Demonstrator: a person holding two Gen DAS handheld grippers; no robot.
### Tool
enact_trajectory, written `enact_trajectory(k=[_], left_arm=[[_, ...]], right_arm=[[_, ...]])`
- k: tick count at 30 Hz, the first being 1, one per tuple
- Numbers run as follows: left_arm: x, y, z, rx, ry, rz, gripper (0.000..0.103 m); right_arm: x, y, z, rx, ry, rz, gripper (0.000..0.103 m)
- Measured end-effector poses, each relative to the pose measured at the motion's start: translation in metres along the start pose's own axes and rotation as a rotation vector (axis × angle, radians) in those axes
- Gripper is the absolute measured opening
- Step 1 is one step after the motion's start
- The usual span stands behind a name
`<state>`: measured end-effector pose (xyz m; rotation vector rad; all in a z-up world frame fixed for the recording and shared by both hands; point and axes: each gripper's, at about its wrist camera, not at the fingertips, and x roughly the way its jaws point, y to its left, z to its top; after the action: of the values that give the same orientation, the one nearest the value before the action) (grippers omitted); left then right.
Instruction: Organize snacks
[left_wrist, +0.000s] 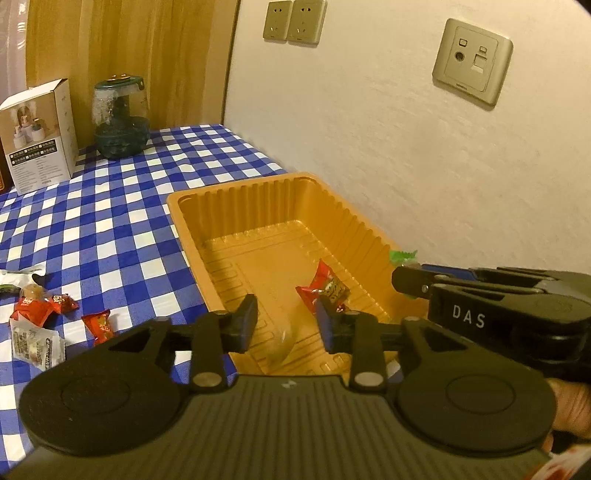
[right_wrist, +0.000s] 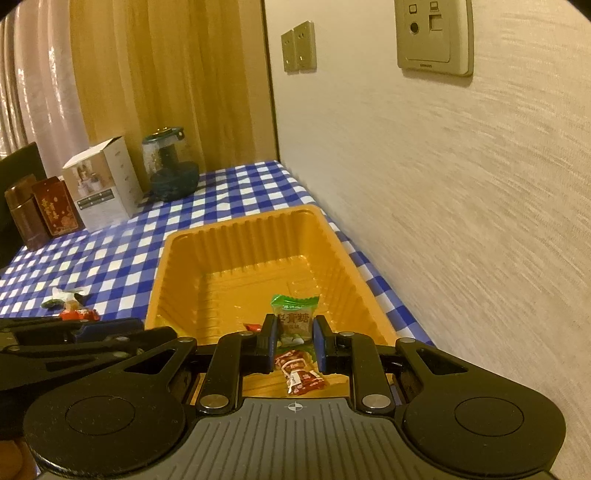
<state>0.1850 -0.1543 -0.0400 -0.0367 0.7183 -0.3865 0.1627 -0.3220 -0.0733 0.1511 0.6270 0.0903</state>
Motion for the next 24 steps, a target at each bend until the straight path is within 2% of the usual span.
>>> enact_trajectory(k=[6,12,21,24], left_arm=[[-0.017,0.016,-0.013,-0.013,-0.003,0.043,0.031],[-0.031,0.036,-0.027,-0.07,0.014,0.092,0.031],[-0.041,0.041,-0.025,-0.087,-0.006,0.093,0.032],[-0.041,0.043,-0.025,-0.091,-0.007,0.094,0.033]], right_arm=[[0.0,0.001,-0.002,0.004,0.006,0.006,0.021],[-0.001,0.004,-0.003,0.004,0.008,0.014,0.021],[0.002,0.01,0.0,0.001,0.004,0.033,0.021],[0.005,0.007,0.001,0.026,-0.001,0.072,0.021]])
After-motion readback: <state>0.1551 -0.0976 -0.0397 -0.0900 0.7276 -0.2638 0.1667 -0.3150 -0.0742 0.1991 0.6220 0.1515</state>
